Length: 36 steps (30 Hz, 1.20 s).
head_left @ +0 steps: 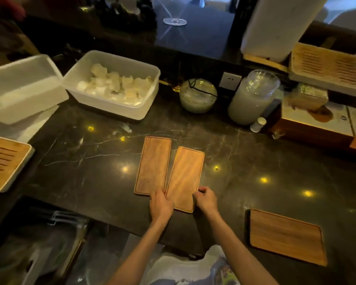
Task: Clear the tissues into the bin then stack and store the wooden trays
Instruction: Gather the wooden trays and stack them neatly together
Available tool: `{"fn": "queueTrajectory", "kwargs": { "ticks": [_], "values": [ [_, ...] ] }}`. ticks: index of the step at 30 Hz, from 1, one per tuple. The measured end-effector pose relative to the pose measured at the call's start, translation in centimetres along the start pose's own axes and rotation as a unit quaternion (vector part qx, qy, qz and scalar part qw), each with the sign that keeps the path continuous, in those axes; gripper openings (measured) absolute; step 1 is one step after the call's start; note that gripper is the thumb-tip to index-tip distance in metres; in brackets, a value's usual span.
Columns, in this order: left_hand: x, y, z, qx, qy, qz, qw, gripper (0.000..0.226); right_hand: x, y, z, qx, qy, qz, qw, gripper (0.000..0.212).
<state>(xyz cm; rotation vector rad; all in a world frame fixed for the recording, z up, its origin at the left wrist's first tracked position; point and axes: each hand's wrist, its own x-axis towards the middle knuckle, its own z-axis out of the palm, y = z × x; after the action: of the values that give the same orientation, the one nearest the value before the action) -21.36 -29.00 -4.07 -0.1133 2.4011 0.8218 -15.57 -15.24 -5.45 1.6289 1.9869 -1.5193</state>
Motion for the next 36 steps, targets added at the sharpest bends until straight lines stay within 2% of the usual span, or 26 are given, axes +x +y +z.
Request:
{"fn": "queueTrajectory", "kwargs": {
  "ticks": [2,4,5,7,10,12,13,16,19,23,26,28,31,34,36],
  "values": [
    [0.2,-0.3,0.3,-0.035,0.001,-0.007,0.999,0.034,0.1,-0.3,0.1,0.003,-0.012,0.017,1.000,0.020],
    [0.5,-0.5,0.3,-0.100,-0.015,-0.029,0.994,0.037,0.2,-0.5,-0.5,0.002,-0.087,0.021,0.996,0.005],
    [0.4,-0.5,0.2,-0.131,-0.020,-0.043,0.990,0.040,0.3,-0.5,-0.9,0.008,-0.133,0.020,0.991,0.015],
    [0.2,-0.1,-0.1,-0.199,-0.007,-0.063,0.978,0.048,0.2,-0.6,-2.1,0.054,-0.188,0.023,0.980,0.020],
    [-0.9,1.4,-0.1,-0.348,0.011,-0.073,0.935,0.052,0.0,0.1,-4.1,0.193,-0.201,0.026,0.960,0.013],
    [-2.5,3.2,0.4,-0.437,-0.026,-0.092,0.894,0.045,-0.4,0.7,-5.1,0.276,-0.192,0.033,0.941,0.011],
    [-3.3,4.1,1.1,-0.443,-0.047,-0.087,0.891,0.044,-0.7,1.1,-5.4,0.304,-0.183,0.031,0.934,0.014],
    [-5.5,6.4,3.4,-0.370,-0.068,-0.006,0.927,0.051,-1.7,2.1,-7.2,0.363,-0.175,0.012,0.915,0.023],
    [-6.5,8.4,5.1,-0.323,-0.091,0.058,0.940,0.049,-1.9,3.8,-10.6,0.387,-0.164,-0.025,0.907,0.028],
    [-7.8,10.4,7.6,-0.248,-0.146,0.122,0.950,0.041,-1.1,7.8,-18.7,0.471,-0.034,-0.018,0.881,0.046],
    [-9.8,11.4,10.0,-0.222,-0.178,0.144,0.948,0.037,-1.5,12.3,-25.0,0.379,0.081,-0.021,0.922,0.060],
    [-11.2,11.9,12.1,-0.198,-0.174,0.163,0.951,0.034,-2.1,15.4,-27.3,0.292,0.132,-0.028,0.947,0.057],
    [-13.2,11.9,15.5,-0.097,-0.129,0.197,0.967,0.041,-2.5,19.7,-28.6,0.240,0.160,-0.039,0.957,0.042],
    [-14.9,11.6,18.1,-0.015,-0.098,0.204,0.974,0.044,-3.1,22.9,-29.8,0.214,0.159,-0.029,0.963,0.040],
    [-15.6,11.3,19.5,0.052,-0.087,0.188,0.977,0.040,-3.1,24.6,-30.6,0.150,0.140,-0.049,0.978,0.040]
  ]
}}
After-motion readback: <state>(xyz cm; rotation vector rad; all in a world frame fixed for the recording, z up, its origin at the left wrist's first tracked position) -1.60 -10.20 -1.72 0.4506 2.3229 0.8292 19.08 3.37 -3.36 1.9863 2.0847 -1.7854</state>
